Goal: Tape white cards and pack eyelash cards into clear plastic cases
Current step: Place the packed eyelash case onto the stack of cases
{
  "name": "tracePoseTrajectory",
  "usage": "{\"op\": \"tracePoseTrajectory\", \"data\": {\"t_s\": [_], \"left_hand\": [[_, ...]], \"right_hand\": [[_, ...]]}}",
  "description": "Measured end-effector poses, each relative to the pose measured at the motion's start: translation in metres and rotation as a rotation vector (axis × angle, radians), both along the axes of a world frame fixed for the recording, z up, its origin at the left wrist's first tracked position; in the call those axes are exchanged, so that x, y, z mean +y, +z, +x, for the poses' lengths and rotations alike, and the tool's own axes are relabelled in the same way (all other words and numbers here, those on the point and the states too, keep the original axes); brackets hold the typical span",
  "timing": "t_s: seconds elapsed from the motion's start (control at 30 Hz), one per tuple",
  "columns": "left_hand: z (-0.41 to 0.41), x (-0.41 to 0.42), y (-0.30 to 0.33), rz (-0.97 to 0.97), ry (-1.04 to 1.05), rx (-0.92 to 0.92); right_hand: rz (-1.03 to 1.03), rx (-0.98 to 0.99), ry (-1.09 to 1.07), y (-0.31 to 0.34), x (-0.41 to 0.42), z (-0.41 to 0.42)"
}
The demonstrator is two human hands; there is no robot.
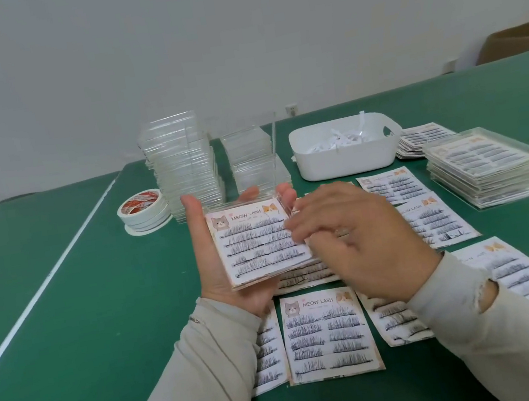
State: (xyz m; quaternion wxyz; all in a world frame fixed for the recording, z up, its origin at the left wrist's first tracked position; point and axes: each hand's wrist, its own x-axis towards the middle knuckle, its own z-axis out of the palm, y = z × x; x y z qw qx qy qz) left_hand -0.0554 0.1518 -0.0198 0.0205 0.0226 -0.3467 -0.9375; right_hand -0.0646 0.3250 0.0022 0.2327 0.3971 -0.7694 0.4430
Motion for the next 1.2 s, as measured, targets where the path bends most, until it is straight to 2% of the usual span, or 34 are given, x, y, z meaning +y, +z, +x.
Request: {"op": "tracePoseTrajectory", "data": {"t_s": [0.1, 0.17, 0.23, 0.33, 0.43, 0.6, 0.73, 0.93, 1.07, 1.13, 1.2], "left_hand": [[0.005, 0.003, 0.005, 0.053, -0.006, 0.031], [0.009, 0.004, 0.005, 0.048, -0.004, 0.031], [0.010, 0.006, 0.004, 0.054, 0.027, 0.041], [0.011, 0.009, 0.007, 0.056, 0.033, 0.012], [0.011, 0.013, 0.008, -0.006, 0.045, 0.052], [0.004, 0.016, 0.006, -0.076, 0.181, 0.085], [0.007, 0.023, 0.006, -0.177, 0.236, 0.104], [0.011, 0.034, 0.012, -0.214, 0.222, 0.112], [0.011, 0.031, 0.010, -0.270, 0.170, 0.053], [0.012, 0.033, 0.011, -0.316, 0.083, 0.051], [0.015, 0.041, 0.012, -0.348, -0.029, 0.066]], "right_hand": [[-0.391, -0.286, -0.143, 0.005, 0.003, -0.005], [-0.494, -0.449, -0.187, 0.006, 0.004, -0.012], [-0.508, -0.579, -0.182, 0.005, 0.004, -0.013], [-0.410, -0.677, -0.133, 0.004, 0.000, -0.009], [-0.276, -0.685, 0.026, 0.006, -0.002, -0.001], [0.077, -0.712, 0.103, 0.006, 0.000, 0.006], [0.128, -0.796, 0.140, 0.011, 0.002, 0.005], [0.165, -0.709, -0.010, 0.022, 0.013, 0.013], [0.068, -0.664, -0.199, 0.051, 0.055, -0.002], [0.045, -0.659, -0.291, 0.061, 0.069, -0.006], [0.132, -0.624, -0.315, 0.061, 0.067, -0.006]]}}
